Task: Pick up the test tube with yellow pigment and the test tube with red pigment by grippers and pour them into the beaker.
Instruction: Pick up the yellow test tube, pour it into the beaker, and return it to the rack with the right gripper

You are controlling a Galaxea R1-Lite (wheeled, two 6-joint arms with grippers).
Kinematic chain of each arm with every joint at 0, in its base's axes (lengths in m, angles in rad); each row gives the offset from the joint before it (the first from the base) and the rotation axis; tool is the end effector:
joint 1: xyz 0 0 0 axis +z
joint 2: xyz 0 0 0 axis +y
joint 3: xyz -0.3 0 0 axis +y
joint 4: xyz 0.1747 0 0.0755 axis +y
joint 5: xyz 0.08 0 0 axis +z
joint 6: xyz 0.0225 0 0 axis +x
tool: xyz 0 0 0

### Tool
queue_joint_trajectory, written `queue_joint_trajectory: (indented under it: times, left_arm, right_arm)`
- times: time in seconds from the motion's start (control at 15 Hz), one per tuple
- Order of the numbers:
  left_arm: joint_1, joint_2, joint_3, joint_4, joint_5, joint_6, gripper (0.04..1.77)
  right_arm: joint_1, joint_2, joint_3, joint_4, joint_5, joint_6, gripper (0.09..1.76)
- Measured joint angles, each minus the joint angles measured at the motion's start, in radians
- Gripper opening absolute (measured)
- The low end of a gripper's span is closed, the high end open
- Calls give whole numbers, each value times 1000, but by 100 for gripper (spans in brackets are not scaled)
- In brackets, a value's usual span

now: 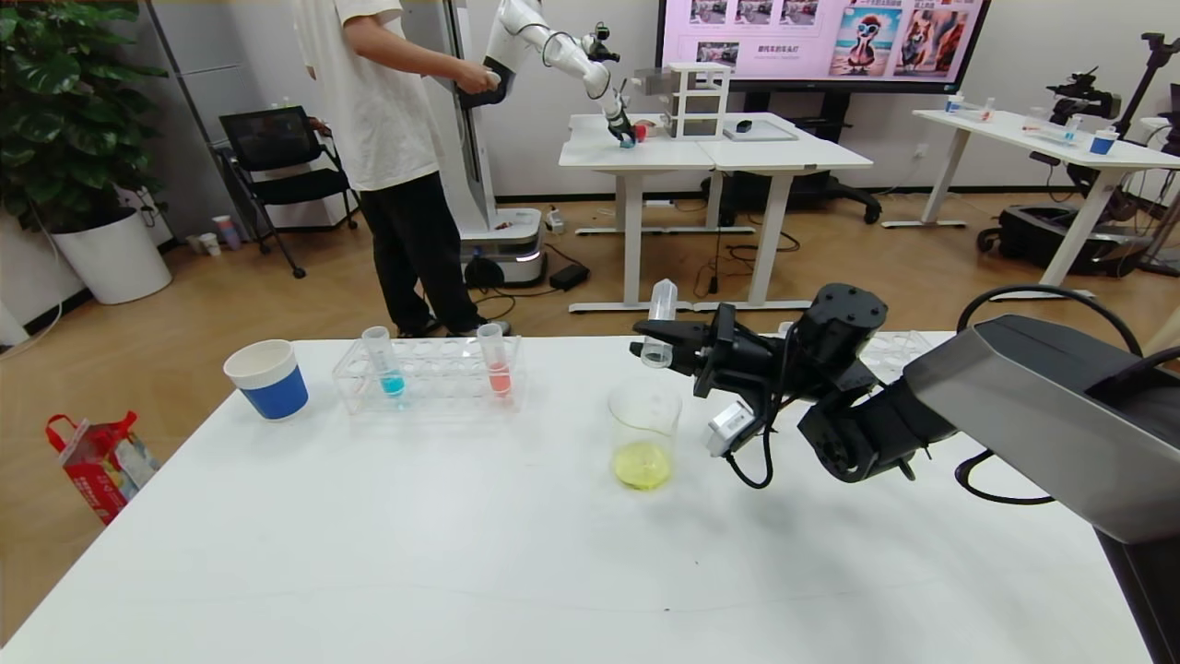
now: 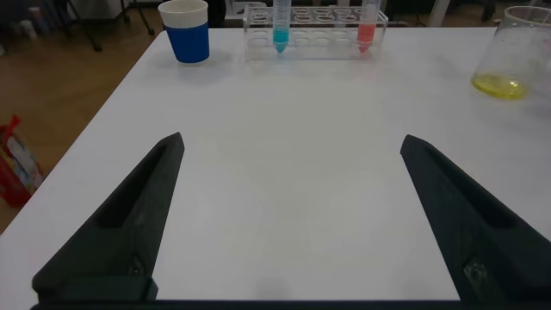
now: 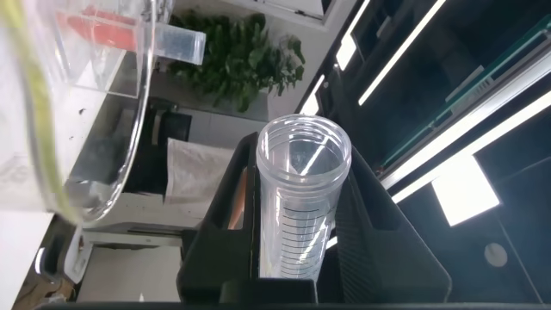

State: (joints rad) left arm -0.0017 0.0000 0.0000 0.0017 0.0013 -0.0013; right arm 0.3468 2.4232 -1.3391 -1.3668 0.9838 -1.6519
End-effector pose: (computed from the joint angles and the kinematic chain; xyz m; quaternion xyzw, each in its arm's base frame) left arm -0.0228 0.0001 0.0753 -0.0006 0.0009 -0.0002 1.0000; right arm 0.4292 0.1750 0.1041 -0.6025 -0.5400 0.3159 0.4955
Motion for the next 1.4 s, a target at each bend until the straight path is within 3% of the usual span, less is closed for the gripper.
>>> queue_joint_trajectory:
  times: [0.13, 0.33, 0.53, 0.73, 0.93, 1.0, 1.2, 1.4]
  left_arm:
    - [0, 0, 0, 0, 0, 0, 175]
    - [0, 0, 0, 0, 0, 0, 175]
    - [0, 0, 0, 0, 0, 0, 175]
    - [0, 0, 0, 0, 0, 0, 175]
    - [0, 0, 0, 0, 0, 0, 175]
    - [0, 0, 0, 0, 0, 0, 175]
    - [0, 0, 0, 0, 0, 0, 175]
    - [0, 0, 0, 0, 0, 0, 175]
  right_arm:
    - [1, -23, -17, 7, -11, 40, 51]
    - [-7, -113, -26, 3, -109, 306, 51]
    - [-5, -239, 20, -2, -333, 601, 51]
    - [1, -347, 152, -14, -557, 887, 51]
    - [12, -432, 293, -10, -838, 1169, 51]
    - [16, -452, 323, 4, -886, 1255, 51]
    - [-10, -517, 384, 184, -987, 1440, 51]
    - [-73, -588, 388, 373, -1015, 1592, 51]
